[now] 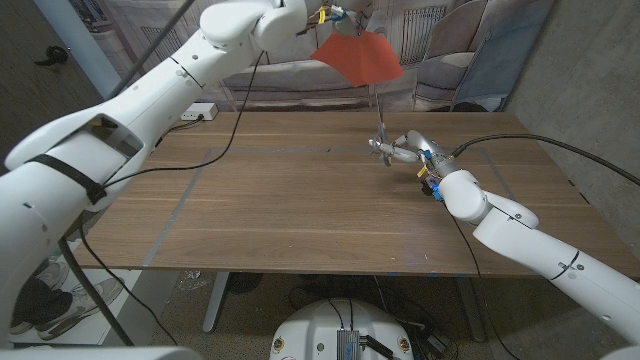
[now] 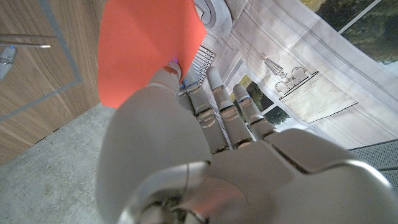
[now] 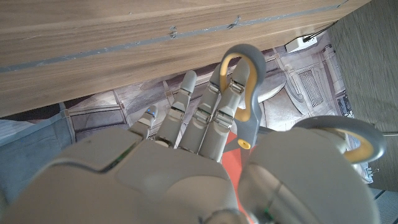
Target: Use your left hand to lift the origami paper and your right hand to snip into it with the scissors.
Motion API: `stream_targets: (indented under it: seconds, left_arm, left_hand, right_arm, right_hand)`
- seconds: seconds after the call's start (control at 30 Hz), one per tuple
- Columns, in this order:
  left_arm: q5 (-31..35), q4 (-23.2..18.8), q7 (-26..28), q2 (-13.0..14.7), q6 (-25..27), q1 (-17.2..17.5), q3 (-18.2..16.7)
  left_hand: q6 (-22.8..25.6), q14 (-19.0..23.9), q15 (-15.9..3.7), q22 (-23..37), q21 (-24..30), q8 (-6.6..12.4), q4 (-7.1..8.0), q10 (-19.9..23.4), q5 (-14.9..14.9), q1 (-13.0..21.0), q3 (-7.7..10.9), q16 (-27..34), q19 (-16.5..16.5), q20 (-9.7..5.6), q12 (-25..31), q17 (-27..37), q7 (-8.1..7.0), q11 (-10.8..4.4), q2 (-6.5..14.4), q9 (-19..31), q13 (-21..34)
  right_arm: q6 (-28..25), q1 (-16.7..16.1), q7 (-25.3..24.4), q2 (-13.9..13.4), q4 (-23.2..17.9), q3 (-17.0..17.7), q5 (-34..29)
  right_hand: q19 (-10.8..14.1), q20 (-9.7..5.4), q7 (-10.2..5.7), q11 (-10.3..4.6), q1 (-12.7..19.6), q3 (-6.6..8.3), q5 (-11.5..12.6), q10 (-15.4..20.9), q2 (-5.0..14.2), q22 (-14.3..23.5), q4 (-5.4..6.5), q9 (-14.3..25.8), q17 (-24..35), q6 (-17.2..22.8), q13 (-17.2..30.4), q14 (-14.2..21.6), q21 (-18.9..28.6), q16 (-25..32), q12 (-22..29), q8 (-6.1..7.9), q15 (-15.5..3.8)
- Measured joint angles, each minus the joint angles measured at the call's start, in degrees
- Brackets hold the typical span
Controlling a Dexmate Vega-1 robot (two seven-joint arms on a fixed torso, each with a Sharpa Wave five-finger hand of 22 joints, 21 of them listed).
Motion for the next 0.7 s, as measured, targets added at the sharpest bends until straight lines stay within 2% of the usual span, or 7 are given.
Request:
stream_targets:
  seconds: [0.17, 0.2, 0.37, 0.4, 0.7]
  left_arm:
    - [-1.68, -0.12, -1.00, -0.61, -0.14, 0.23, -1.33]
    - [-4.03, -0.08, -2.89, -0.90, 0.13, 0.23, -1.71]
    - [-4.03, 0.71, -2.89, -1.78, 0.13, -0.44, -2.28]
    - [-9.07, 0.84, -8.22, -1.88, 1.75, -0.64, -2.28]
    - [-13.67, 2.34, -15.73, -2.56, 2.98, -3.08, -1.29]
  left_hand:
    - [0.00, -0.01, 0.01, 0.00, 0.00, 0.00, 0.00, 0.06, 0.32, 0.00, 0.00, 0.00, 0.32, -0.31, 0.00, 0.00, 0.00, 0.06, 0.00, 0.00, 0.06]
    - [0.00, -0.01, 0.01, 0.00, 0.00, 0.00, 0.16, 0.06, 0.32, 0.00, -0.16, 0.00, 0.32, -0.31, 0.00, 0.17, 0.00, 0.06, 0.00, 0.00, 0.06]
    - [0.00, -0.02, 0.01, 0.00, 0.00, 0.00, 0.24, 0.06, 0.81, -0.01, -0.24, 0.00, 0.32, -0.31, 0.00, 0.27, 0.00, 0.06, -0.01, 0.00, 0.33]
    - [0.00, -0.01, 0.01, 0.00, 0.00, 0.00, 0.24, 0.06, 0.81, -0.01, -0.24, 0.00, 0.32, -0.31, 0.00, 0.26, 0.00, 0.06, -0.01, 0.00, 0.33]
    - [0.00, -0.02, 0.02, 0.00, 0.00, 0.00, 0.24, 0.07, 1.21, -0.02, -0.24, 0.00, 0.31, -0.31, -0.01, 0.63, 0.00, 0.07, -0.02, 0.00, 0.60]
  right_arm:
    - [-1.93, 0.30, 0.33, -0.06, -0.42, -0.41, -0.83]
    - [-3.19, 1.19, 0.38, 0.02, -1.16, -1.60, -1.74]
    - [-9.34, 1.19, 0.50, 0.02, -1.16, -1.60, -6.03]
    - [-9.92, 4.10, 0.50, 1.17, -2.40, -6.08, -6.36]
    - [-16.82, 6.10, 0.52, 2.22, -2.63, -9.02, -9.35]
  right_hand:
    - [-0.28, 0.28, 0.00, 0.21, -0.57, 0.00, 0.00, -0.21, -0.12, 0.00, 0.00, 0.00, 0.00, 0.00, 0.00, 0.00, 0.00, 0.00, 0.00, 0.00, 0.00]
    - [-0.31, 0.31, 0.00, 0.26, -0.73, 0.00, 0.00, -0.20, -0.17, 0.00, 0.00, 0.00, 0.00, 0.00, 0.00, 0.00, 0.00, 0.00, 0.00, 0.00, 0.00]
    - [-0.30, 0.31, 0.04, 0.72, -1.23, 0.24, 0.00, 0.12, 0.13, 0.00, -0.25, 0.27, 0.00, 0.04, 0.00, 0.00, 0.00, 0.27, 0.01, 0.00, 0.00]
    - [-0.30, 0.31, 0.15, 0.72, -1.51, 0.24, 0.00, 0.12, 0.01, 0.00, -0.25, 0.27, -0.01, 0.15, 0.00, 0.00, 0.00, 0.27, 0.01, 0.00, 0.00]
    - [-0.30, 0.31, 0.24, 0.72, -1.72, 0.24, 0.00, 0.12, 0.22, 0.00, -0.25, 0.27, 0.27, 0.25, 0.00, 0.00, 0.00, 0.27, 0.01, 0.00, 0.00]
